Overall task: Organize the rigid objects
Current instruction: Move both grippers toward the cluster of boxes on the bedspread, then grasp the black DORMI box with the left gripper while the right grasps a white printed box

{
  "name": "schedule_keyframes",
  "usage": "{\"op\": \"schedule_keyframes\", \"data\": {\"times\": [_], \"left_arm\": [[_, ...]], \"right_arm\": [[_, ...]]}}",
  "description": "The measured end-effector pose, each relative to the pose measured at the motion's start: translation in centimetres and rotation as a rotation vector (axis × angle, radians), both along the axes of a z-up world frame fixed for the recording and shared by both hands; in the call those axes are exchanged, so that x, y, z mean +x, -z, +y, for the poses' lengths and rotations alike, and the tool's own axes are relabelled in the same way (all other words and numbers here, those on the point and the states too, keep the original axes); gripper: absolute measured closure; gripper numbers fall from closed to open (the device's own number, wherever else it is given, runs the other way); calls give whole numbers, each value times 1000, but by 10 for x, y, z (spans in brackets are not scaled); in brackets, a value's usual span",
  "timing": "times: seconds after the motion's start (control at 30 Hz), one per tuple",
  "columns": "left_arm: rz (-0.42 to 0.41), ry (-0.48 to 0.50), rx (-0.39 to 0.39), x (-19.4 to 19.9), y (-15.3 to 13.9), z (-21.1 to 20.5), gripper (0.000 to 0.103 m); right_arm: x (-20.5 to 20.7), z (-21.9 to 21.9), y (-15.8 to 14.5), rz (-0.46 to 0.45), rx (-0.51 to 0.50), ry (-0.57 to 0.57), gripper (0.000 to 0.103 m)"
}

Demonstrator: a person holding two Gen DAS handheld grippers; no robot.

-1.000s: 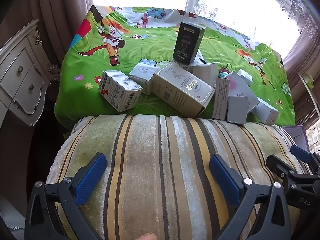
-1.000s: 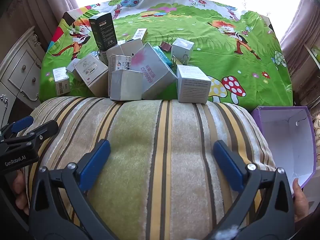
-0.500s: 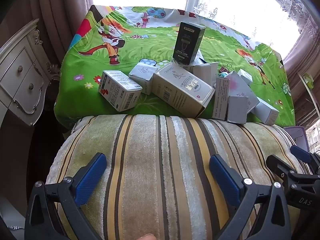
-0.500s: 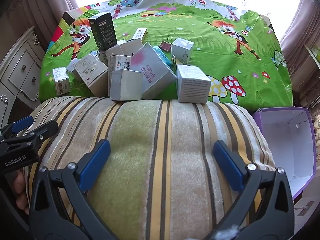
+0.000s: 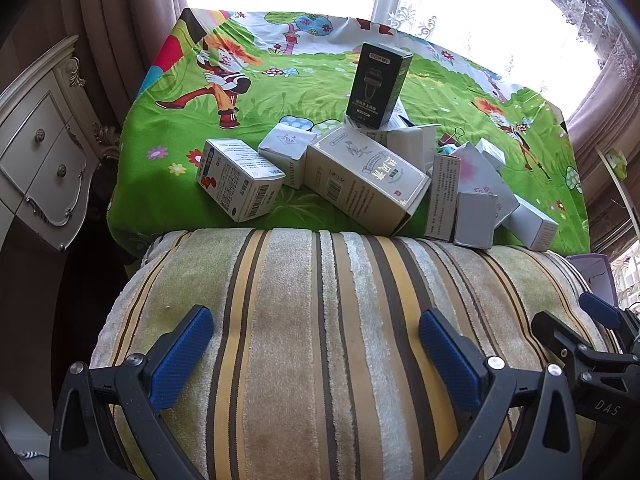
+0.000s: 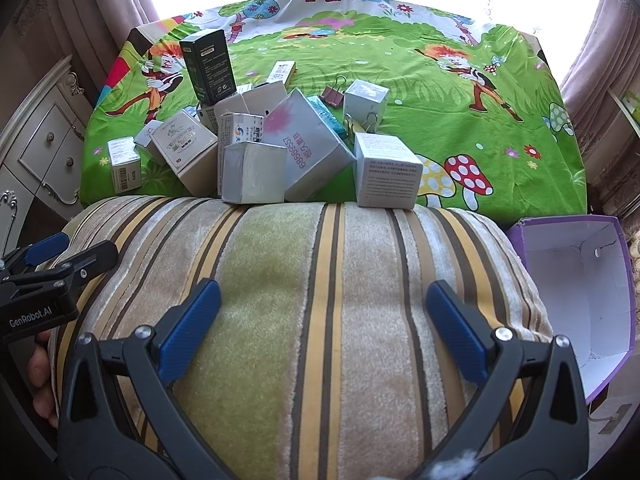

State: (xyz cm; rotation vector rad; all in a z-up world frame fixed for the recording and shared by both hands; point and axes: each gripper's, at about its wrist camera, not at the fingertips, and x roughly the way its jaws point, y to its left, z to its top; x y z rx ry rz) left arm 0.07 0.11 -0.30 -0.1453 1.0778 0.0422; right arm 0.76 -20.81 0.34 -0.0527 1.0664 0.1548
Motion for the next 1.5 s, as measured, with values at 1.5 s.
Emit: {"op": "schedule_keyframes", "data": {"times": [1.5], "left_arm": [[-193,182,-100,86,-64,10,13]], "right_arm": [[75,-38,-16,19,26,-38,0]]}}
